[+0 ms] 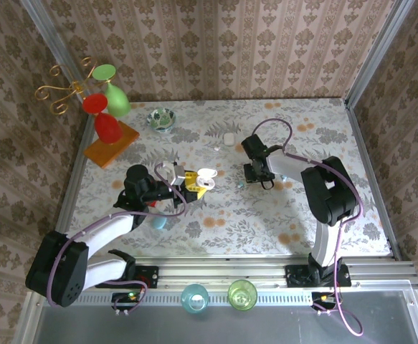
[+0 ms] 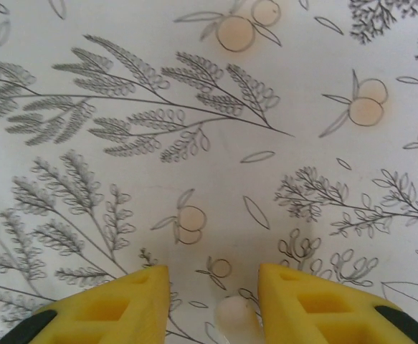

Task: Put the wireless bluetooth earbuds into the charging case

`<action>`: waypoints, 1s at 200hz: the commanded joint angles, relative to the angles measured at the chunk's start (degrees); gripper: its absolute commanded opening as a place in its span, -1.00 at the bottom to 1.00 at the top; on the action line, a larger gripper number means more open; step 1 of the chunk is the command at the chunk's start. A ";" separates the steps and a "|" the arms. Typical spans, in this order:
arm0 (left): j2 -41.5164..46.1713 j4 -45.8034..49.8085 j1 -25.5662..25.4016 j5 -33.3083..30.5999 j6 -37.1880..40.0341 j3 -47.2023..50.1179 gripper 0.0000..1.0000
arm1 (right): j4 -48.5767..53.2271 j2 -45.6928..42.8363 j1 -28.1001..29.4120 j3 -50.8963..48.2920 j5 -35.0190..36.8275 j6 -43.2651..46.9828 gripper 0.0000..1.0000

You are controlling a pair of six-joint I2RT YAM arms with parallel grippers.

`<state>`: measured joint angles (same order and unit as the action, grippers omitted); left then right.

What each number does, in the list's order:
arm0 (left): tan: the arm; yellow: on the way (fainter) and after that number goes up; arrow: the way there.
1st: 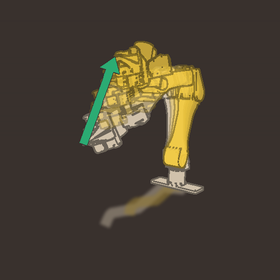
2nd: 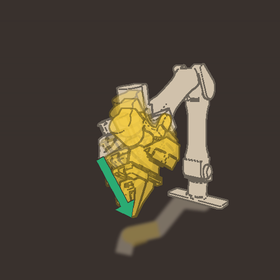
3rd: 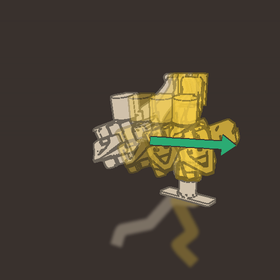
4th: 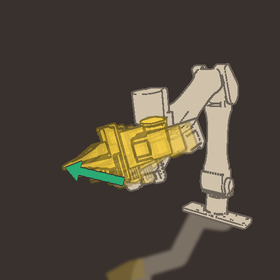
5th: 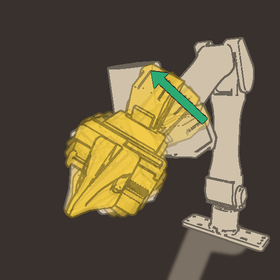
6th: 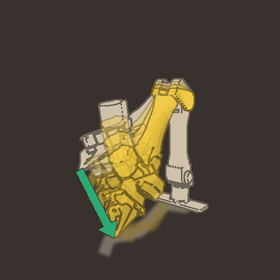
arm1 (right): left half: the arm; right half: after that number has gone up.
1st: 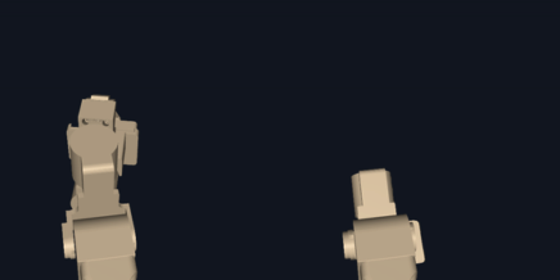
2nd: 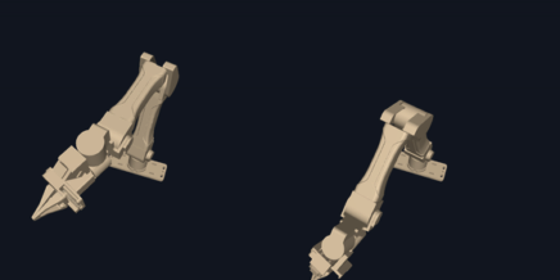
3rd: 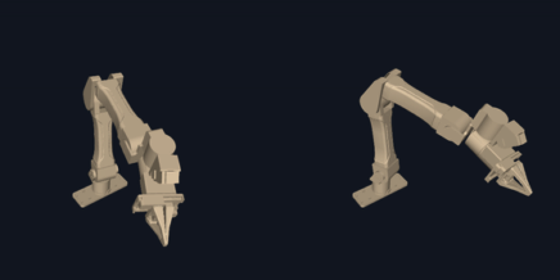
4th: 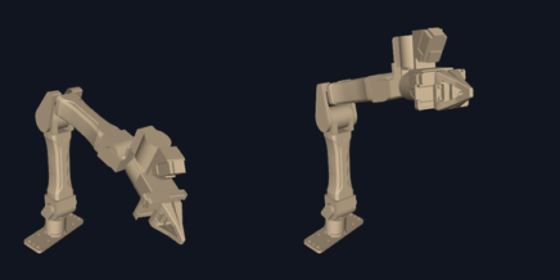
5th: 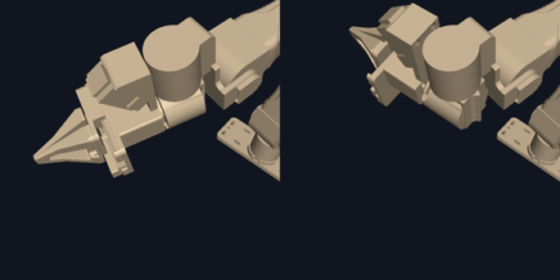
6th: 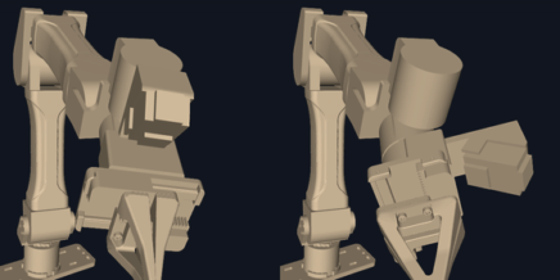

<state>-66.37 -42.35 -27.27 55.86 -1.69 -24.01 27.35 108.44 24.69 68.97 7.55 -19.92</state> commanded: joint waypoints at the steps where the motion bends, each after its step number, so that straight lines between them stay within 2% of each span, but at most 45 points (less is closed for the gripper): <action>1: 1.64 0.32 0.35 0.48 1.55 -0.31 -0.68 | -0.74 0.25 0.10 1.61 -1.93 -0.15 -0.22; 65: 1.68 0.07 0.33 0.35 1.67 0.10 -0.68 | 1.64 -5.45 3.26 -0.55 8.83 5.52 -0.15; 96: 1.77 -0.05 0.30 0.36 1.41 0.10 -0.68 | 5.56 -6.85 4.44 -0.63 9.35 12.75 -0.17; 142: 1.97 -0.36 0.20 0.47 0.77 -0.07 -0.68 | 12.88 -3.47 5.12 2.90 12.82 20.19 -0.23; 200: 2.03 -0.17 0.24 0.33 0.73 -0.16 -0.68 | 16.16 3.28 5.72 7.70 15.03 20.89 -0.32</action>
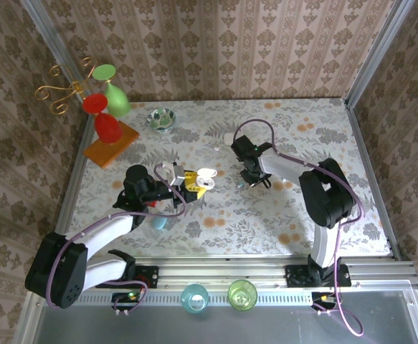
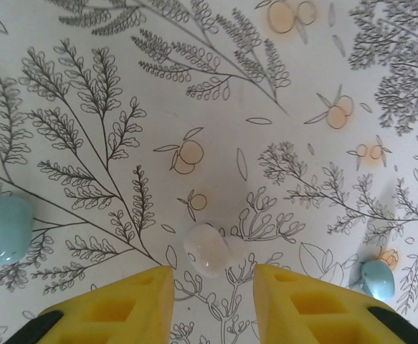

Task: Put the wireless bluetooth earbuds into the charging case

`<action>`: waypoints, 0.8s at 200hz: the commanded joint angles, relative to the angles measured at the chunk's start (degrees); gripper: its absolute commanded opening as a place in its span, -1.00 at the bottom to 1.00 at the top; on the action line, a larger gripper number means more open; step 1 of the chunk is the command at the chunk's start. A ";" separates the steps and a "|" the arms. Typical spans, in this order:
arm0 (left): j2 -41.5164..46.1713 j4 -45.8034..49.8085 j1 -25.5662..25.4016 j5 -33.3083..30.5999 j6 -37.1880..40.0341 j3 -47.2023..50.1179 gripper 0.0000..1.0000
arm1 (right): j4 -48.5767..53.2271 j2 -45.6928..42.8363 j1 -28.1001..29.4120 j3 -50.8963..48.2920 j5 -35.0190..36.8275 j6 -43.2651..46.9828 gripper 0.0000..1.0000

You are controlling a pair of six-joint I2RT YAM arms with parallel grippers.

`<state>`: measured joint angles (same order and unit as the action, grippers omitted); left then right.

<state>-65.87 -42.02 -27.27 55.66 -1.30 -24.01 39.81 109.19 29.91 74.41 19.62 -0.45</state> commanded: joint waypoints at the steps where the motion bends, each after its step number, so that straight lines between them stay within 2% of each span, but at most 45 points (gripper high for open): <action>1: 1.53 -0.47 0.22 0.51 0.33 -0.16 -0.68 | 3.70 2.62 0.54 2.29 2.97 1.42 -0.32; 119: 1.60 0.18 0.20 0.42 1.04 -0.26 -0.68 | 3.72 7.61 0.59 4.39 5.27 1.20 -0.54; 160: 1.66 0.37 0.20 0.40 1.30 -0.43 -0.68 | 4.13 4.76 0.59 4.42 5.31 -0.21 -0.59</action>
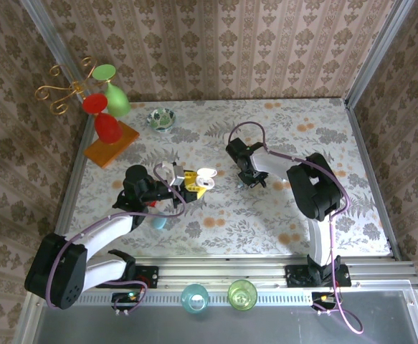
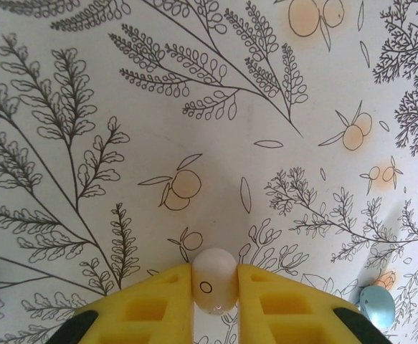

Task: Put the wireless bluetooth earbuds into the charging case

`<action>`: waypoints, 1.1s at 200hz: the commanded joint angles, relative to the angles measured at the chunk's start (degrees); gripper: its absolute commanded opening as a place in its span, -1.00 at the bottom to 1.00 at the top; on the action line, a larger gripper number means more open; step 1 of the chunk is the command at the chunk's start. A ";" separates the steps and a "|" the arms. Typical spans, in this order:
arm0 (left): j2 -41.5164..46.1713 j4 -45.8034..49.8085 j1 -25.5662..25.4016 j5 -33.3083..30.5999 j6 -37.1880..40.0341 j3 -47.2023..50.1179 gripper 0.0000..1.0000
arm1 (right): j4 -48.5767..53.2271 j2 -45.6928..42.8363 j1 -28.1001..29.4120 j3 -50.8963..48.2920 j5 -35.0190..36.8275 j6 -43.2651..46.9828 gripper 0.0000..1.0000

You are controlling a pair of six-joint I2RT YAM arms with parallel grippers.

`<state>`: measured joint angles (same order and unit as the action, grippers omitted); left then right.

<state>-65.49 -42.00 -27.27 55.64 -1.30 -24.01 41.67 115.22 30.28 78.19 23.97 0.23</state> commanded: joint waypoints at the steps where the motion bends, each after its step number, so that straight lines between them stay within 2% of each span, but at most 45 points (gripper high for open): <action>1: 1.27 0.39 0.20 0.43 1.30 -0.42 -0.68 | 2.28 -1.38 0.22 0.60 0.93 -0.95 -0.59; 52: 0.16 -1.73 0.50 -1.68 1.97 0.06 -0.67 | -0.19 -14.68 -0.97 -2.37 -10.43 -3.88 -0.59; 92: -3.41 -8.38 0.73 -1.74 -1.25 0.00 -0.67 | -1.23 -23.62 -4.23 -2.79 -28.24 -10.98 -0.59; 120: -5.58 -12.18 0.72 -1.45 -3.00 0.02 -0.67 | -0.25 -25.56 -7.69 -1.99 -40.57 -19.56 -0.60; 157: -6.72 -13.34 0.72 -1.58 -3.23 -0.20 -0.67 | -1.70 -27.71 -8.56 -3.02 -49.28 -25.56 -0.64; 220: -8.78 -16.35 0.72 -0.99 -4.76 -0.49 -0.68 | -12.87 -32.78 -7.74 -5.89 -64.92 -27.90 -0.61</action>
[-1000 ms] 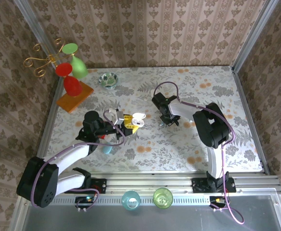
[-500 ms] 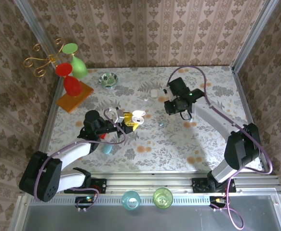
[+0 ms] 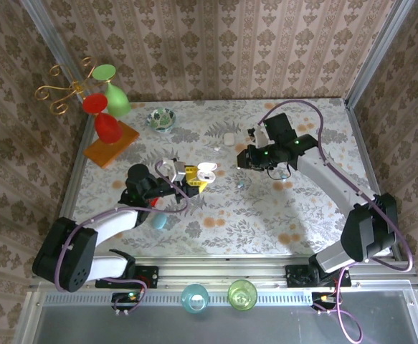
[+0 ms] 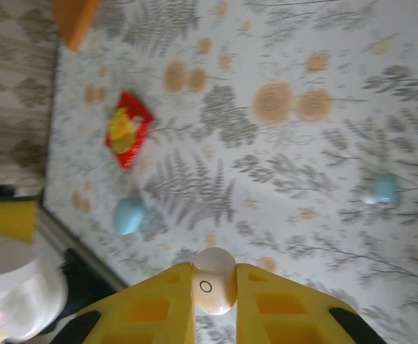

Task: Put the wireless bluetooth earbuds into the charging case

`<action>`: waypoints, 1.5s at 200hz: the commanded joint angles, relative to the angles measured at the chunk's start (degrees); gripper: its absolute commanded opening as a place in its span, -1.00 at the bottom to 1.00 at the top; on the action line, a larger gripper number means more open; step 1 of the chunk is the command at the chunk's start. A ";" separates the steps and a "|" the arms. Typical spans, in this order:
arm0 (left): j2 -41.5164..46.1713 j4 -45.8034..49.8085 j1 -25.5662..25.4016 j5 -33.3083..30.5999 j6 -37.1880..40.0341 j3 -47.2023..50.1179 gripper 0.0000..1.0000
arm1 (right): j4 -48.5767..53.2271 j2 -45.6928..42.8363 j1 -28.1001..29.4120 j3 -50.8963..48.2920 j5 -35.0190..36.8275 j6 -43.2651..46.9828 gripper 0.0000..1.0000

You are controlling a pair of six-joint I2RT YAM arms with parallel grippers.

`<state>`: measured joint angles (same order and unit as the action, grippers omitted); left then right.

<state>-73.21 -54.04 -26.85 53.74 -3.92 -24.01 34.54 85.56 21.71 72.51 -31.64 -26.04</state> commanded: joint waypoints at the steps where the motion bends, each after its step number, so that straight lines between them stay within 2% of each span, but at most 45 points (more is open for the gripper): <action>1: -1.11 -4.36 0.31 0.96 -2.18 -0.50 -0.68 | -5.77 -3.16 0.94 -0.19 -9.36 -1.50 -0.61; 45: -2.46 -6.75 0.32 2.70 -4.04 -1.13 -0.69 | -5.81 -4.13 5.40 1.61 -10.81 4.92 -0.60; 100: -1.98 -7.22 0.32 3.68 -5.05 -1.24 -0.69 | -5.89 -2.38 9.96 3.25 -10.77 8.57 -0.60; 240: 0.25 -6.88 0.31 1.55 -5.63 -0.78 -0.69 | -4.09 1.23 11.46 3.85 -7.29 12.01 -0.59; 300: 0.17 -6.78 0.31 1.83 -5.57 -1.34 -0.69 | 0.05 1.83 11.95 5.35 -4.70 13.47 -0.54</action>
<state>-74.50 -58.78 -26.85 55.22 -9.06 -24.01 31.33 86.54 33.30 76.01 -38.76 -14.37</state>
